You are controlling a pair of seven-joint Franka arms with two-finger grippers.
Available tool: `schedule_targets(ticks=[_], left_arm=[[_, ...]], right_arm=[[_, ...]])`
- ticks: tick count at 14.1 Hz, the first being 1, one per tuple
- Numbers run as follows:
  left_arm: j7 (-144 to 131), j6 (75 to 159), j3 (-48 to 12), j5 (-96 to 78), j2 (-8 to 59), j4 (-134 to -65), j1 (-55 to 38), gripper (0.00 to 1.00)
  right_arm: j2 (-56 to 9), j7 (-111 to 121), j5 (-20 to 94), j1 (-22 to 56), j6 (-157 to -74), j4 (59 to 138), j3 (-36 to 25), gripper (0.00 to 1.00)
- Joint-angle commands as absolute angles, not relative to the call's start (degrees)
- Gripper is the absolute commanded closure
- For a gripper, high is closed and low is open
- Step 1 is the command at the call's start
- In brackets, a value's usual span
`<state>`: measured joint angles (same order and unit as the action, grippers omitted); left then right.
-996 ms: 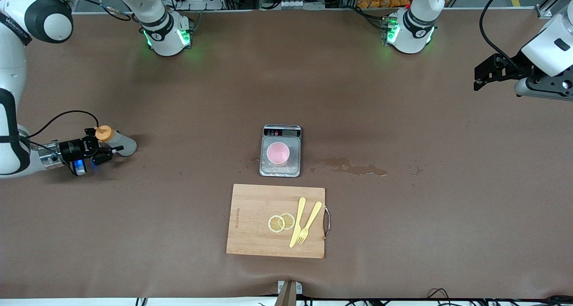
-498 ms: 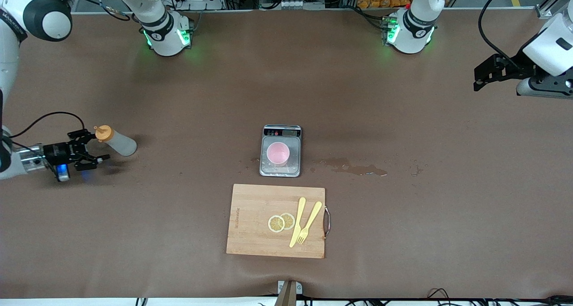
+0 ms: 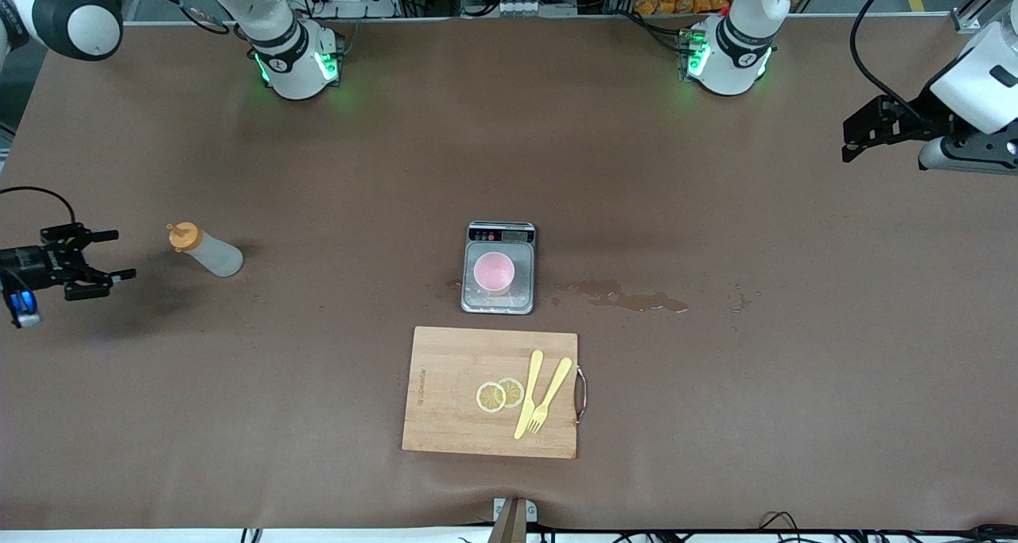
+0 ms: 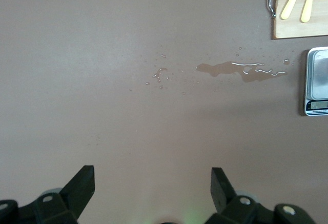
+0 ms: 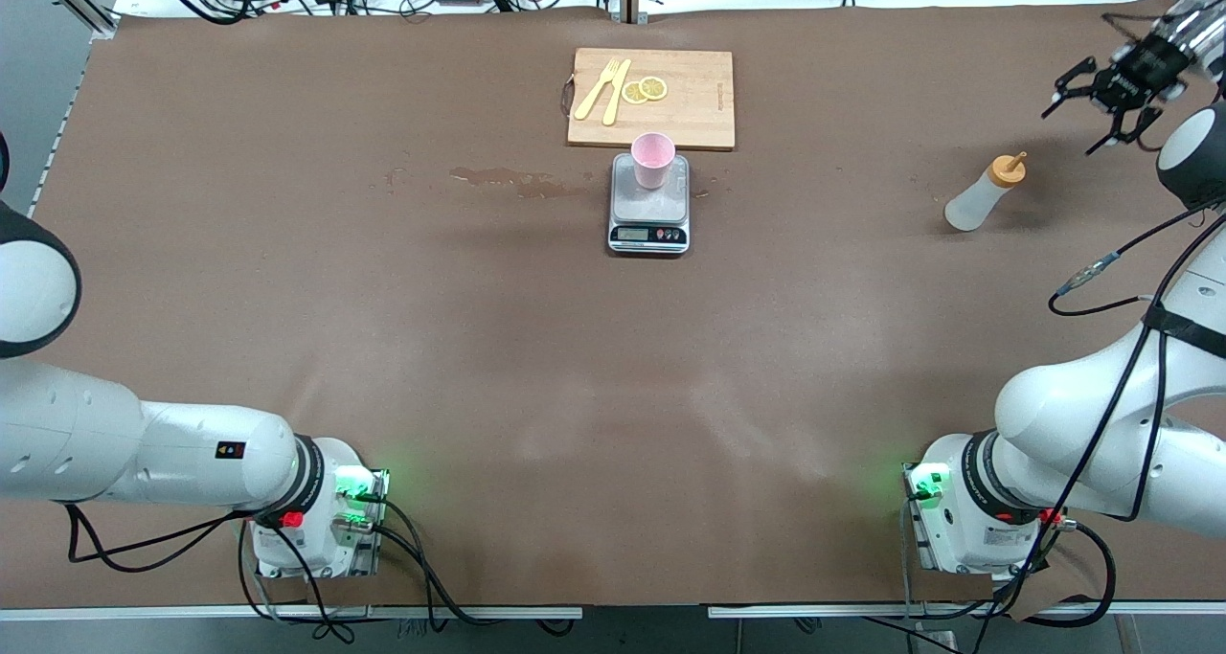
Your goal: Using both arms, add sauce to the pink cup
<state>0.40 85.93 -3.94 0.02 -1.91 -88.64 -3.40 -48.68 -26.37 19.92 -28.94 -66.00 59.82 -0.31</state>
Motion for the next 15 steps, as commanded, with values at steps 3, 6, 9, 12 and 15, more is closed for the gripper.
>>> schedule_targets(ticks=[3,6,9,12,15], left_arm=[[-0.3,86.2,-4.3,-0.3,-1.9,-88.0,-2.9,0.0],[-0.3,86.2,-4.4,-0.4,-1.9,-88.1,-3.0,0.0],[-0.2,86.1,-4.4,-0.4,-1.8,-88.2,-2.9,0.0],[-0.2,86.1,-4.4,-0.4,-1.8,-88.2,-2.9,0.0],[-0.2,86.1,-4.4,-0.4,-1.8,-88.2,-2.9,0.0]], right_arm=[[-40.4,-26.2,16.8,-24.1,-65.7,58.9,0.2,0.0],[-35.3,-26.1,16.8,-20.2,-65.6,58.9,0.2,0.0],[-30.9,-26.2,17.0,-16.8,-65.4,59.0,0.2,0.0],[-27.6,-26.4,16.6,-12.9,-65.7,59.0,0.1,0.0],[-24.6,-26.1,8.9,-6.8,-65.9,59.0,0.0,0.0]])
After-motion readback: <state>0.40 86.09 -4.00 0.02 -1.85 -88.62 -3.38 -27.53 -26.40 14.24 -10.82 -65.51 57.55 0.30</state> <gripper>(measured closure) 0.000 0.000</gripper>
